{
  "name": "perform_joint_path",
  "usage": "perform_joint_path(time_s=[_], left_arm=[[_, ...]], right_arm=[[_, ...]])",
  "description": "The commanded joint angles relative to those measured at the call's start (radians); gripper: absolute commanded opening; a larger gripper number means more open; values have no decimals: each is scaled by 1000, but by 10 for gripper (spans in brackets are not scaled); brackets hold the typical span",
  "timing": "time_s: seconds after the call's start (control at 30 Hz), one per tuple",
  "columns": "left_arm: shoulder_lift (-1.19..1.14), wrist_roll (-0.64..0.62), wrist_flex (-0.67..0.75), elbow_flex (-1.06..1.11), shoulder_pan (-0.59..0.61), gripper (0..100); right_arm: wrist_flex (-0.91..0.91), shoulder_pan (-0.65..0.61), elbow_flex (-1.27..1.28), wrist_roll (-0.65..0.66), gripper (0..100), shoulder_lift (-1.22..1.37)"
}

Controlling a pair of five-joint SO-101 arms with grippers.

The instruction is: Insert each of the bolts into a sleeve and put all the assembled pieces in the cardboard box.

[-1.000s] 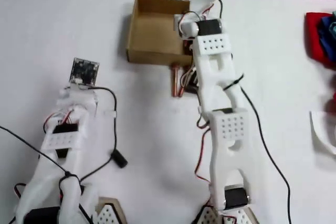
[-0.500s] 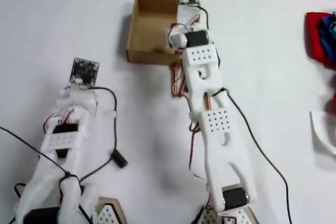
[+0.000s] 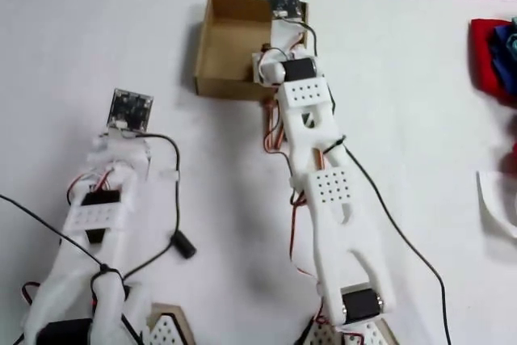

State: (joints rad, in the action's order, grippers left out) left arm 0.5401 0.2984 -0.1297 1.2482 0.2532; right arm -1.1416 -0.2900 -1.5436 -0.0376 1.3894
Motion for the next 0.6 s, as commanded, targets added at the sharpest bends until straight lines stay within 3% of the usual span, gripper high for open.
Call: perform_joint_path(time_s=[0.0, 0.57], left_arm=[[0, 8, 18, -2, 2, 49], [0, 8, 18, -2, 2, 49]], right_arm=[[22, 22, -64, 8, 22, -8], [56, 45, -72, 8, 45, 12]])
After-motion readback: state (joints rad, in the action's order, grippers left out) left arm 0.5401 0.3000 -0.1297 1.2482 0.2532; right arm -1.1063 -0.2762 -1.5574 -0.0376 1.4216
